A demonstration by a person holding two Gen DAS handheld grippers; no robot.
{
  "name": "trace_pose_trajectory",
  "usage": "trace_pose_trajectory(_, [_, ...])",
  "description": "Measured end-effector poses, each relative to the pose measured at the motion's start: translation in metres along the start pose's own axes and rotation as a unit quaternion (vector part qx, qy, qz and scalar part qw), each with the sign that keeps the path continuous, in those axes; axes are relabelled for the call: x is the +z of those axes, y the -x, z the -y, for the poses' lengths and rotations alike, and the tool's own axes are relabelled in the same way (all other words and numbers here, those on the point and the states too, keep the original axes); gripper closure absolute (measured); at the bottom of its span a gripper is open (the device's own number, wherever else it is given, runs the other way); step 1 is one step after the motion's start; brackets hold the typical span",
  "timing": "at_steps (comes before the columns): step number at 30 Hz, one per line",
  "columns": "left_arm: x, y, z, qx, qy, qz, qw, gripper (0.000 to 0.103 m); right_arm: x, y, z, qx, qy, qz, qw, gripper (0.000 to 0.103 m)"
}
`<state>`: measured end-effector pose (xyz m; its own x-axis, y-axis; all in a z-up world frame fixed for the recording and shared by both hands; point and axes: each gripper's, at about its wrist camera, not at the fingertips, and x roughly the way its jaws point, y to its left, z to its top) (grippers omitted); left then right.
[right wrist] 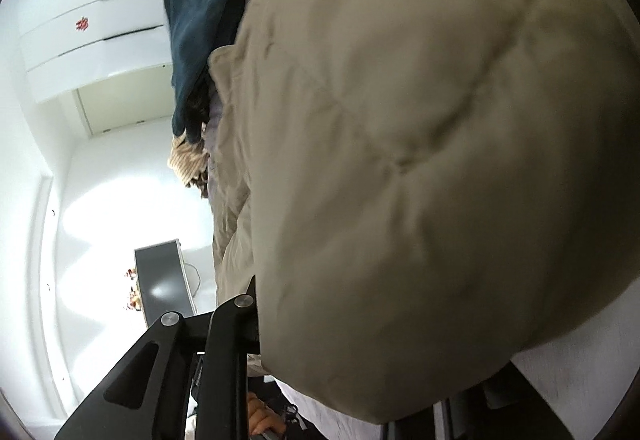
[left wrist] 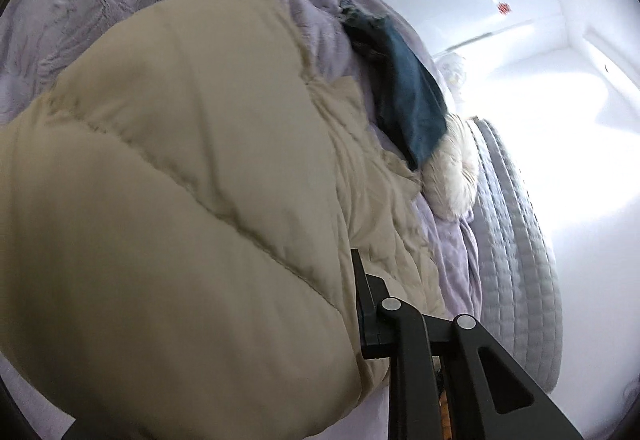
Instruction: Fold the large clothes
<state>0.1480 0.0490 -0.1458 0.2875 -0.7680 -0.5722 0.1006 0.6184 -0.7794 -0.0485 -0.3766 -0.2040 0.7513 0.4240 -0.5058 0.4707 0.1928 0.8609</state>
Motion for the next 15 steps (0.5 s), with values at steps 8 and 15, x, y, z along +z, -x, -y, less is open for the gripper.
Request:
trace_pose_trajectory(8, [-0.065, 0.053, -0.012, -0.001, -0.005, -0.064, 0.9979, 0.078, -0.067, 0.051, 0.023, -0.024, -0.005, -0.001, 1.0, 0.076])
trace_pose_trajectory(15, [-0.12, 0.075, -0.052, 0.04, 0.009, -0.124, 0.9914, 0.078, -0.099, 0.072, 0.06, -0.053, -0.063, -0.001, 0.997, 0.069])
